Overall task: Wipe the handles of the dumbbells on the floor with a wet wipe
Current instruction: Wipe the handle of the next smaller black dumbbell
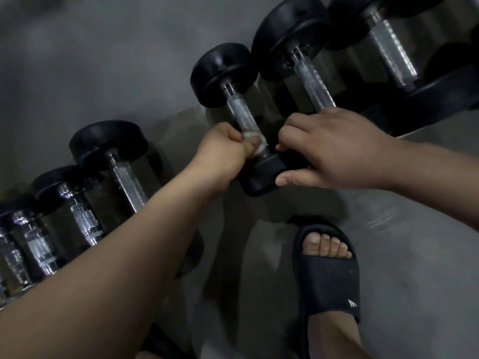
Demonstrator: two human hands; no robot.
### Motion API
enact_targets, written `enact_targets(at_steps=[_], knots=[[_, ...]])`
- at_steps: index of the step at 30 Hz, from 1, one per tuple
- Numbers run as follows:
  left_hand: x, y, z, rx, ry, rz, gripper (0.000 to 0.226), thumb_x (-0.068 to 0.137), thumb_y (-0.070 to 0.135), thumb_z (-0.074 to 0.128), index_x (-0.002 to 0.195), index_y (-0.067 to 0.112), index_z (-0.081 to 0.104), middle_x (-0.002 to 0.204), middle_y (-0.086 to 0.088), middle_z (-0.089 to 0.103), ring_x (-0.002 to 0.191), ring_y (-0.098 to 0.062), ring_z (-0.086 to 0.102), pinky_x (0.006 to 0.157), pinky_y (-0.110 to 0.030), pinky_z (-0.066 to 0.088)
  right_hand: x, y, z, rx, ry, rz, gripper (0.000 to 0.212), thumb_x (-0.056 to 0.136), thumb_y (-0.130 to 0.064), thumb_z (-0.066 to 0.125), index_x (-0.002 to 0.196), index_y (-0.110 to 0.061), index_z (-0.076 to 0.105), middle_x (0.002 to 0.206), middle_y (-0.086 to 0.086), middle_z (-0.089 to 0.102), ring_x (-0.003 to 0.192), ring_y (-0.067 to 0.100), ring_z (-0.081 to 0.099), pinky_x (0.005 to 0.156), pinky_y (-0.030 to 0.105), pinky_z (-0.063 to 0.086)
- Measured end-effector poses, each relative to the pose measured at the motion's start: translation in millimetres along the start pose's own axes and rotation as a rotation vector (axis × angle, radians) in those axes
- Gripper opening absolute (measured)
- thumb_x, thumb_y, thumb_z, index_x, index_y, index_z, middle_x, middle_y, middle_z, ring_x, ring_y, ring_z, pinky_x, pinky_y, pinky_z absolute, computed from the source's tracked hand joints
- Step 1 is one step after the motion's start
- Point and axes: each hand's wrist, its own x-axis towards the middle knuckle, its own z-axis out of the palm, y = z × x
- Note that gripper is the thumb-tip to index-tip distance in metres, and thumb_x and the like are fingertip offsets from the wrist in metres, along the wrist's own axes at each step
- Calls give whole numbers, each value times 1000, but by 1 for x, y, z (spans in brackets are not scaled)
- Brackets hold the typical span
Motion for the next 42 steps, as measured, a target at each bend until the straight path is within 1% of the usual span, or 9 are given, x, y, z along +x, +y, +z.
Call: enact_targets(at_steps=[2,7,12,16,20,28,32,35,42], knots=[[-7,-4,-2,215,-14,71,33,83,37,82,82,17,56,73,1,62,62,-11,54,56,-26,40,1,-1,-2,5,2,2,65,88,-78,38,112,-20,56,103,0,58,84,27,64,77,40,49],[8,5,-9,34,218,90,31,80,35,84,85,13,63,80,5,70,71,-10,66,68,-33,57,0,-3,-3,30,6,29,65,85,-79,41,112,-22,56,103,-1,58,86,26,64,80,42,49],[7,10,2,66,225,101,39,78,43,85,87,15,60,75,8,64,65,-7,61,55,-20,42,1,-4,-3,38,5,45,66,83,-80,40,112,-22,56,103,0,58,84,28,65,80,40,49],[11,14,6,-189,282,-56,42,69,48,89,78,20,60,73,4,72,64,-13,68,60,-30,57,2,-6,-2,33,4,55,68,81,-80,39,111,-22,56,102,-1,58,83,26,64,79,40,48],[27,35,5,-400,402,-121,38,75,40,88,71,22,55,72,4,68,61,-11,62,58,-25,49,2,-6,-4,45,-3,58,67,81,-80,39,111,-22,55,103,-1,58,83,26,64,79,39,47],[18,22,12,-556,337,-206,34,74,32,89,76,18,59,77,-1,75,66,-16,70,69,-33,62,3,-8,-3,38,-19,73,69,81,-81,37,110,-22,55,102,-2,58,83,26,64,79,40,48],[34,41,6,-699,454,-235,31,77,30,88,81,15,61,75,-3,71,67,-16,70,58,-22,56,2,-6,-5,51,-38,69,68,81,-81,37,111,-23,54,103,-2,58,85,26,64,80,40,48],[22,28,12,-686,382,-199,33,74,29,89,79,15,60,74,-3,72,68,-20,71,67,-36,63,3,-6,-8,58,-60,69,68,81,-81,37,112,-23,54,104,-2,57,86,25,64,82,41,49],[-24,-2,6,-130,159,-58,25,77,29,87,83,17,66,77,4,73,66,-11,67,52,-22,48,7,-8,-20,118,-125,110,66,76,-82,34,110,-29,51,104,-7,53,86,22,61,77,32,40]])
